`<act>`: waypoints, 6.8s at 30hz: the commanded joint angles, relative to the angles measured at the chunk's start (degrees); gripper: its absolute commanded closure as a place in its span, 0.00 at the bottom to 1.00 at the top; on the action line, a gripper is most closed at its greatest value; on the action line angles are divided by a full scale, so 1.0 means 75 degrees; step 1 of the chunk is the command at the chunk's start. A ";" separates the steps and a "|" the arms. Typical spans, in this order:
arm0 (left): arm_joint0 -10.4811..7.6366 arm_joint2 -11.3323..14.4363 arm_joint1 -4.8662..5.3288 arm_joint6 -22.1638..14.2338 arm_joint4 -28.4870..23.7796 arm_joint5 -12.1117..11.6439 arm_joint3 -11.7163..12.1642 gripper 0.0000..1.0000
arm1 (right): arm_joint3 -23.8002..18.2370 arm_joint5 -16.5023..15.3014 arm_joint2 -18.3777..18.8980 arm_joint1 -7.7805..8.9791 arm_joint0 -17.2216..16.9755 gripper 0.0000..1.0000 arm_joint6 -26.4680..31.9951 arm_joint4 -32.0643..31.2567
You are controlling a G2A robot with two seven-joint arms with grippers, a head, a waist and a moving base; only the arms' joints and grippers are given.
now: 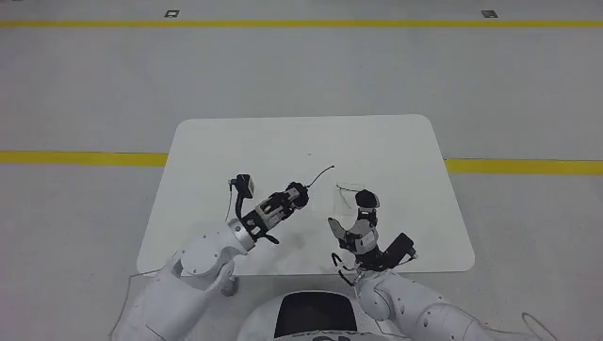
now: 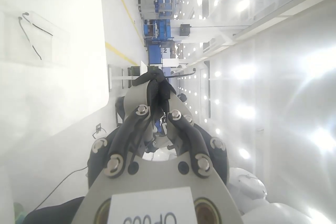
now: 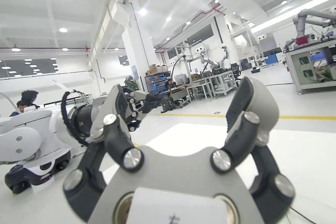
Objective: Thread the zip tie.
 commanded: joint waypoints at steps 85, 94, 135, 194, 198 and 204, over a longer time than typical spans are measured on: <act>-0.0353 0.0676 -0.0358 -0.3419 -0.5009 -0.0071 0.0657 1.00 | -0.0397 0.3001 0.3122 -0.0550 -0.1231 0.00 0.0405 -0.4771; -0.0365 0.0668 -0.0380 -0.3578 -0.5097 -0.0185 0.0754 1.00 | -0.0384 0.2842 0.3269 -0.0648 -0.1243 0.53 0.0408 -0.4798; -0.0317 0.0721 -0.0423 -0.3401 -0.4780 -0.0213 0.0784 1.00 | 0.0238 0.2655 0.3067 -0.1299 -0.0897 0.84 0.0289 -0.5165; -0.0367 0.0757 -0.0464 -0.3395 -0.4728 -0.0144 0.0839 1.00 | 0.0448 0.2715 0.3653 -0.1576 -0.1070 1.00 0.0399 -0.5847; -0.0362 0.0756 -0.0467 -0.3394 -0.4736 -0.0149 0.0843 1.00 | 0.0455 0.2741 0.3640 -0.1562 -0.1071 1.00 0.0386 -0.5847; -0.0354 0.0751 -0.0469 -0.3389 -0.4737 -0.0158 0.0844 1.00 | 0.0400 0.2666 0.3688 -0.1570 -0.1130 1.00 0.0277 -0.5847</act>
